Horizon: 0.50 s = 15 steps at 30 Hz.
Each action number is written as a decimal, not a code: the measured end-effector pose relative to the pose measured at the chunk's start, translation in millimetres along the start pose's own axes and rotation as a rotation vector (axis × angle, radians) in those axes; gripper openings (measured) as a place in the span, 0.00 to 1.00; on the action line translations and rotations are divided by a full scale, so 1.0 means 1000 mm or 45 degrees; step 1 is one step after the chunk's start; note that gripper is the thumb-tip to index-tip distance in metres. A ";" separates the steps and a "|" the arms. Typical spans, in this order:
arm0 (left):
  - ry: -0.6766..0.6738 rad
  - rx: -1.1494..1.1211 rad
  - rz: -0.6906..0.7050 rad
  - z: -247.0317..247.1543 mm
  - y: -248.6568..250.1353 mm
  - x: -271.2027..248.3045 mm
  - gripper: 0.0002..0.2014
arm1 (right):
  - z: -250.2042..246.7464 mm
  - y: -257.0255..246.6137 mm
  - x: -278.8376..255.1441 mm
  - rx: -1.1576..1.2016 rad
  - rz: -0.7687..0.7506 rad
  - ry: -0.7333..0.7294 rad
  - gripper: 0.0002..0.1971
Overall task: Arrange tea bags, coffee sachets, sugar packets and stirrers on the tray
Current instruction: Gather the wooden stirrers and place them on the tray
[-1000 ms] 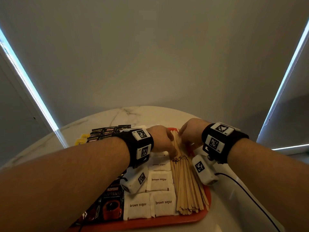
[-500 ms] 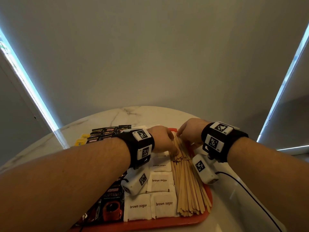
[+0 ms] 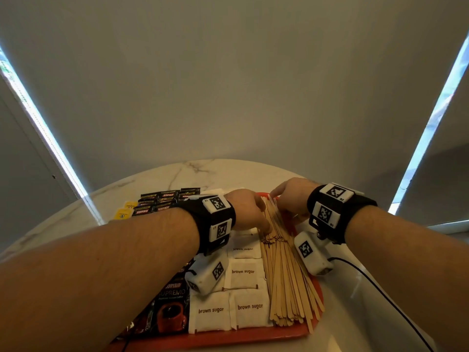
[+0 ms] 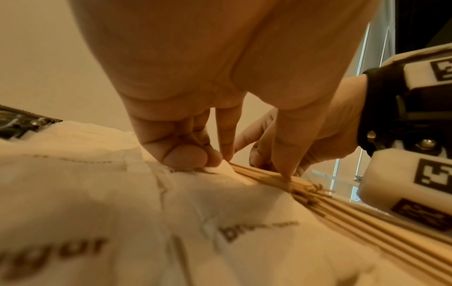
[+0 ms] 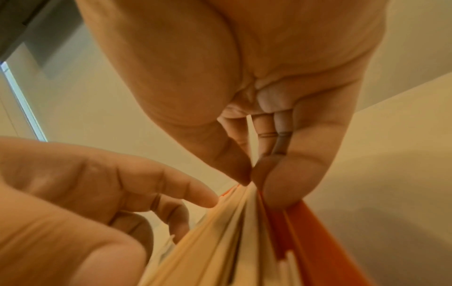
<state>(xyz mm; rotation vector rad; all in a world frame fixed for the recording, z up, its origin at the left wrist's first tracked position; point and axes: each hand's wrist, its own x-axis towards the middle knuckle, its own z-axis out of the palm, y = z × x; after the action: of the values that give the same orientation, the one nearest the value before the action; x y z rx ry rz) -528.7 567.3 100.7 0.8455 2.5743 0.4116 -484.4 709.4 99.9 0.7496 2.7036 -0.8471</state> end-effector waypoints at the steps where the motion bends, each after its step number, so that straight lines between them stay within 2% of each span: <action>1: -0.003 0.000 0.004 -0.001 0.000 0.000 0.32 | 0.000 -0.001 0.001 -0.015 0.009 0.000 0.14; 5: -0.005 -0.015 0.028 -0.001 0.001 0.000 0.34 | -0.001 0.000 0.002 -0.084 0.029 -0.008 0.15; 9: 0.060 -0.030 0.050 0.002 0.005 0.001 0.29 | -0.011 0.009 -0.009 0.193 0.011 -0.010 0.13; 12: 0.144 -0.010 0.114 0.002 0.013 0.003 0.27 | -0.013 0.023 -0.024 0.211 -0.041 -0.016 0.20; 15: 0.117 0.076 0.136 0.001 0.023 0.008 0.26 | -0.010 0.035 -0.045 0.180 -0.084 -0.103 0.35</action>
<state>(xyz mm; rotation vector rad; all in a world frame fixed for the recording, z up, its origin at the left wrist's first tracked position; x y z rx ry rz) -522.7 589.6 106.7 1.0112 2.6447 0.4162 -428.3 721.3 106.5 0.6423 2.6316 -1.0692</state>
